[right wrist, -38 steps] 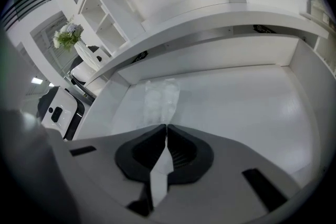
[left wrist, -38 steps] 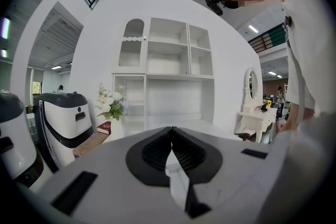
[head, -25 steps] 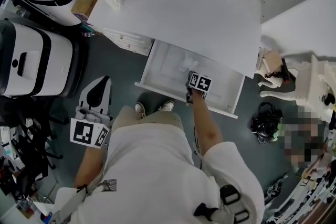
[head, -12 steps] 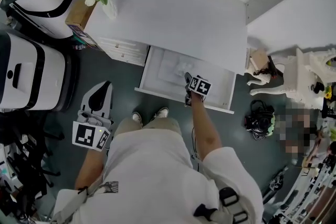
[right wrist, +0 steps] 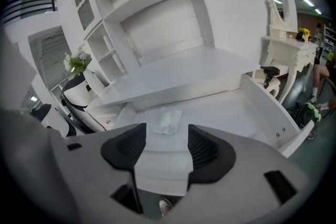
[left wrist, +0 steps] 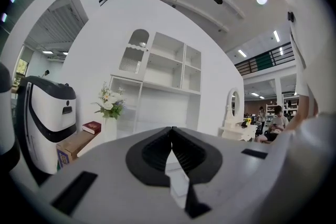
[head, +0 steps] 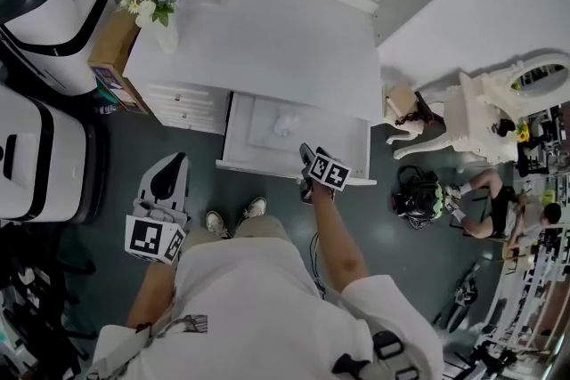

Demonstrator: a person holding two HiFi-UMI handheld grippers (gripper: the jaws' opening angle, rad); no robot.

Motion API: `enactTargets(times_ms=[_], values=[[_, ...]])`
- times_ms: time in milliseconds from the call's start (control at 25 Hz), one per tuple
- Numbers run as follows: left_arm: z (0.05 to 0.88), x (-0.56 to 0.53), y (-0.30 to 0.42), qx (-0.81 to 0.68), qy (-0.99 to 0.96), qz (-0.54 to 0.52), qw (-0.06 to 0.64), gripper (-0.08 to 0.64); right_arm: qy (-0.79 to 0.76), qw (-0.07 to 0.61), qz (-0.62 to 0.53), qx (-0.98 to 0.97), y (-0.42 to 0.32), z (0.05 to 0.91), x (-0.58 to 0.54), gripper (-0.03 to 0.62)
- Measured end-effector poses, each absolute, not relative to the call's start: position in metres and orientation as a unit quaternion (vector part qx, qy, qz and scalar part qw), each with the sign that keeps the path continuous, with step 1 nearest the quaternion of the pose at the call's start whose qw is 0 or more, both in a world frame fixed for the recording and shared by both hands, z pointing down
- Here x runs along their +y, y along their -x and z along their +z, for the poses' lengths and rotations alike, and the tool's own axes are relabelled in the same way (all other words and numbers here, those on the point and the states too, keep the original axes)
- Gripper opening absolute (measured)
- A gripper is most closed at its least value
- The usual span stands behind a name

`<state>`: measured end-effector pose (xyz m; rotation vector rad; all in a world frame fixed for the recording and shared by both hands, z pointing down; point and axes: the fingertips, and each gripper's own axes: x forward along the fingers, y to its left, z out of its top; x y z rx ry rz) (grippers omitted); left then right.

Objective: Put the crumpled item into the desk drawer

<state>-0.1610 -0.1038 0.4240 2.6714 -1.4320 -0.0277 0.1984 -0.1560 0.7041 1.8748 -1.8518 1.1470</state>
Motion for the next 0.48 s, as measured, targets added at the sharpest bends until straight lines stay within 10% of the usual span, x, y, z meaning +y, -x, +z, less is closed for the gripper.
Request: enactTargets(times_ms=[480], values=[[0.421, -0.098, 0.124, -0.406, -0.913, -0.033, 0.036, 0.015, -0.655, 0.010, 0.391, -0.647, -0.205, 0.656, -0.092, 0.073]])
